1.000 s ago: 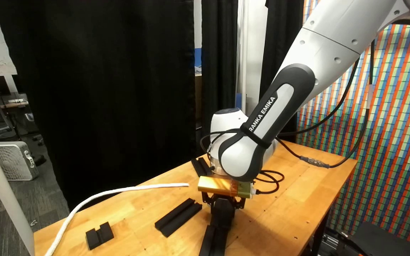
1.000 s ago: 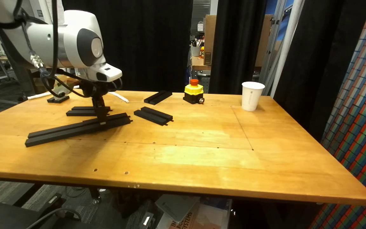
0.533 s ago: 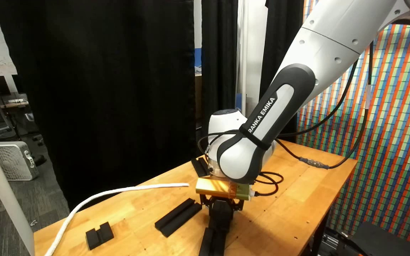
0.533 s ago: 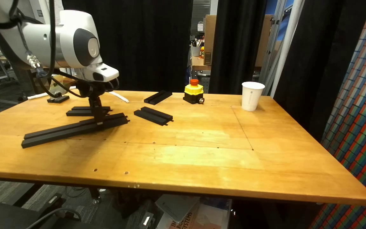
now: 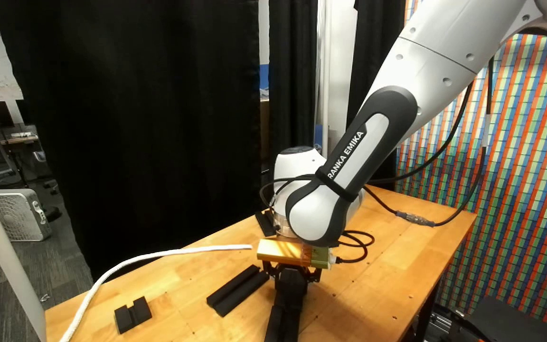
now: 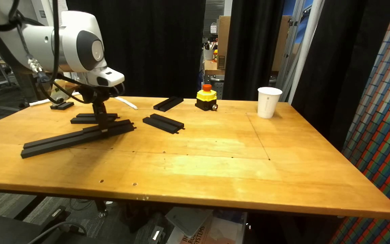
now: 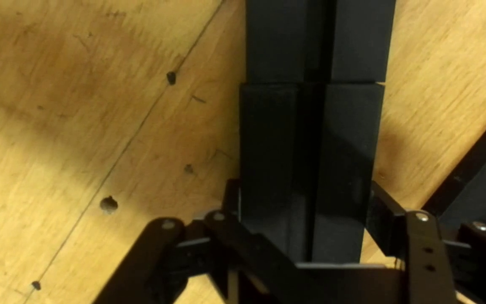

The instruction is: Connect the black pads together

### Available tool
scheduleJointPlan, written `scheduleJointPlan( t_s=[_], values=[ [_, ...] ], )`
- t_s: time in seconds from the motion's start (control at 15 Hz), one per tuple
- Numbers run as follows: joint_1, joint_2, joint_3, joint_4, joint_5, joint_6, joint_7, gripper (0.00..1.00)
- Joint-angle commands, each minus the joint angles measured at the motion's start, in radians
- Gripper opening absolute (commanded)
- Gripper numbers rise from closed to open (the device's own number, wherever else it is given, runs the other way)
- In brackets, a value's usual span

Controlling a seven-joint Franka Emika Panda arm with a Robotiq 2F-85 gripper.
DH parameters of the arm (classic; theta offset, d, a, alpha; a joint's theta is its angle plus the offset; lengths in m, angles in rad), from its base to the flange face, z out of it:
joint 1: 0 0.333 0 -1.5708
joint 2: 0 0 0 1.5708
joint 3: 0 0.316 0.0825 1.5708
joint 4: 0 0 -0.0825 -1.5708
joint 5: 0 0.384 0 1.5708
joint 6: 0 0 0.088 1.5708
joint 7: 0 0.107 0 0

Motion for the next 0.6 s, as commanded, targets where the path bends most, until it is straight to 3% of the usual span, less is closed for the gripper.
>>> scheduleJointPlan(
  t_s=[0.0, 0.53],
  values=[
    [0.026, 0.022, -0.014, 0.038, 0.006, -0.015, 0.008, 0.46],
    [0.036, 0.017, -0.015, 0.037, 0.002, -0.058, 0.019, 0.46]
  ],
)
